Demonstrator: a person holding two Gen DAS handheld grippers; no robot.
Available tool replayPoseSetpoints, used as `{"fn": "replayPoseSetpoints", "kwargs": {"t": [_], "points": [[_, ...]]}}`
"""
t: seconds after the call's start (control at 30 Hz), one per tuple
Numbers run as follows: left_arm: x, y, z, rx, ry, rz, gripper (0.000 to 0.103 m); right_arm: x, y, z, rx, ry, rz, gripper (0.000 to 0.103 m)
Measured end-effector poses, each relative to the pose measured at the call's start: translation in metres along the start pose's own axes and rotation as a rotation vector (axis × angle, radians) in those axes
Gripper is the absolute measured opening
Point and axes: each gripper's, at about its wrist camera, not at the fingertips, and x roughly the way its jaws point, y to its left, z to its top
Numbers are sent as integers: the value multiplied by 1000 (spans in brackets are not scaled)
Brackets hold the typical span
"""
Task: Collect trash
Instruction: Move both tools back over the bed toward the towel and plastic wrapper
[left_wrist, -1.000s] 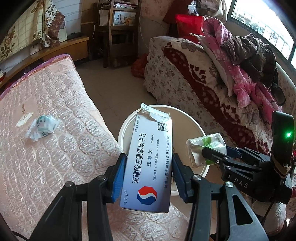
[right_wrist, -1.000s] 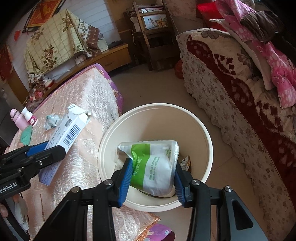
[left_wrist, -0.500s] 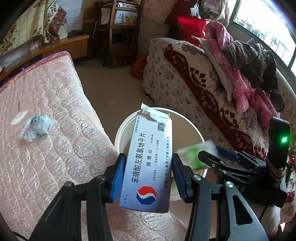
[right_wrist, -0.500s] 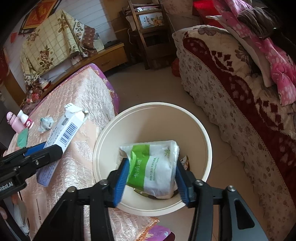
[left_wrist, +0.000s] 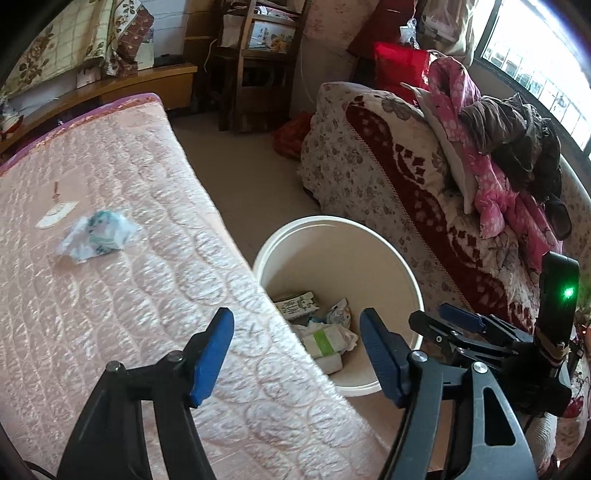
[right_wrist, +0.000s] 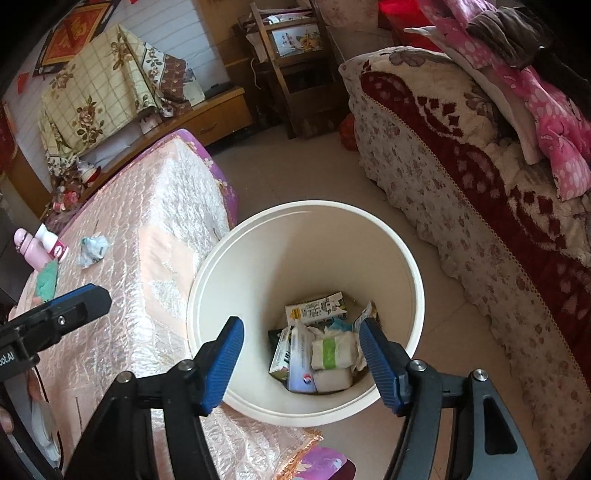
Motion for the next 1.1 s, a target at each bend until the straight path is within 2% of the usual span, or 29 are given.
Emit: {"fn": "replayPoseSetpoints", "kwargs": {"t": [0.23, 0.47, 0.77, 1.1], "points": [[-25, 19, -8, 9, -38, 70, 71, -10, 23, 2, -44, -9, 9, 69], [-54, 54, -13, -18, -81, 146, 71, -22, 63, 5, -116, -28, 39, 69], [-92, 121, -30, -120, -114, 221, 71, -22, 122, 4, -196, -16, 95, 69], [-135, 206, -54, -236, -139, 345, 71, -1, 193, -2, -288, 35, 158, 69]]}}
